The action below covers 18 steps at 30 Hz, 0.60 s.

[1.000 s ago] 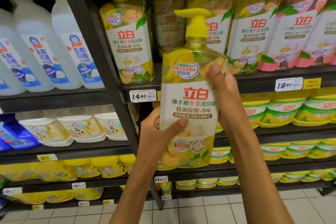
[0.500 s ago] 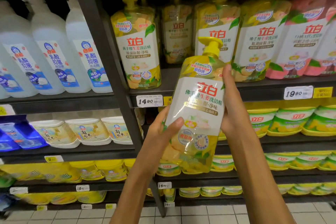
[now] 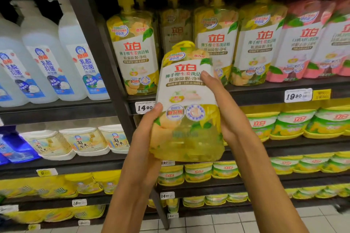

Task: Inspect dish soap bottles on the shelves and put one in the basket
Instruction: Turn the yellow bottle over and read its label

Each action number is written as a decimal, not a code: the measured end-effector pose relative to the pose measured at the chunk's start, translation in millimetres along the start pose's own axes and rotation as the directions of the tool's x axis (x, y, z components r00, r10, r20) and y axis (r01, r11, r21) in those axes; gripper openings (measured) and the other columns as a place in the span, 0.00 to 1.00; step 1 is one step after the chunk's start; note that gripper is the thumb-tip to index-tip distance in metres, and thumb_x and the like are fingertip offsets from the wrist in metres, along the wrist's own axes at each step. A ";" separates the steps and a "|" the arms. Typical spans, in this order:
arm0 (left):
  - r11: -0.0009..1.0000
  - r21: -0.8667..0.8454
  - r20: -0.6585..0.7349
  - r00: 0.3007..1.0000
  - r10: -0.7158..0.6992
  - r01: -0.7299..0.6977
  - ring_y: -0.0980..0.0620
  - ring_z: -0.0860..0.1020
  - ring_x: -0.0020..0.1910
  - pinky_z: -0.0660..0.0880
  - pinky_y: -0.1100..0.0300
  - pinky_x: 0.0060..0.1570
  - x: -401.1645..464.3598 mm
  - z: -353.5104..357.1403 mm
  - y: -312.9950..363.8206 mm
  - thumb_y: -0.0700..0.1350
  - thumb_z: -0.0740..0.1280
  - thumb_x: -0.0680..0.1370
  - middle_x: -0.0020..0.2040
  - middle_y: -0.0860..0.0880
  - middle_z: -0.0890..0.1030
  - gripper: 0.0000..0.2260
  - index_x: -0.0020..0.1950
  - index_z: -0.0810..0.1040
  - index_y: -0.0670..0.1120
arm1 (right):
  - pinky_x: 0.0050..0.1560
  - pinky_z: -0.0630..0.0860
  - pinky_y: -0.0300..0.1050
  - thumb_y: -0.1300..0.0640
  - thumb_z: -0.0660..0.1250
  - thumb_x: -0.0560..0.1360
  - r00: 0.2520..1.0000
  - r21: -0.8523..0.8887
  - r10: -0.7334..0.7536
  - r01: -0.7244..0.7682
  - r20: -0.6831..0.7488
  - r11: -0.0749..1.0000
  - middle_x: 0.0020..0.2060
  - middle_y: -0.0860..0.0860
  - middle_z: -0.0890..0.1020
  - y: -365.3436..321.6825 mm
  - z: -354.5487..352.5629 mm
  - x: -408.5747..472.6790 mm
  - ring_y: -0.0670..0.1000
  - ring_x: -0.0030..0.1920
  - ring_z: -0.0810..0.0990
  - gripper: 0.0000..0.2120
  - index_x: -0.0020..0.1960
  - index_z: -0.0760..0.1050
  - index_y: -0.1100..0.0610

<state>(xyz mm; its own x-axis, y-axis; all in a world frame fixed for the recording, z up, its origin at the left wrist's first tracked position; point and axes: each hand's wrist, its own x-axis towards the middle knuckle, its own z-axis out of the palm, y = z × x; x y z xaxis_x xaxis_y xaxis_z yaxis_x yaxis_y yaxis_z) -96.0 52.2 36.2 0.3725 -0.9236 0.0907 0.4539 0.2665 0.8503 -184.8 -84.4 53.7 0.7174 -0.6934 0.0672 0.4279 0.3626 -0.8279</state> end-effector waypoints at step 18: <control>0.995 0.089 0.023 0.999 -0.042 0.040 0.49 0.81 0.56 0.80 0.59 0.45 4.8 -10.4 -4.9 0.51 0.71 0.69 0.59 0.46 0.82 0.28 0.67 0.73 0.45 | 0.66 0.71 0.62 0.53 0.62 0.79 1.000 -0.083 -0.022 0.023 0.007 0.996 0.65 0.57 0.78 -2.6 -1.5 12.1 0.60 0.64 0.77 0.25 0.75 0.63 0.52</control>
<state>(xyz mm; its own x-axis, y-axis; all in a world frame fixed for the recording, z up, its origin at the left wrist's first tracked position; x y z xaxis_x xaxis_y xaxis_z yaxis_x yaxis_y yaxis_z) -88.0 49.4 27.1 0.3341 -0.9402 0.0670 0.3941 0.2039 0.8962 -178.0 -94.7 55.9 0.7114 -0.6971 0.0893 0.3969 0.2936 -0.8696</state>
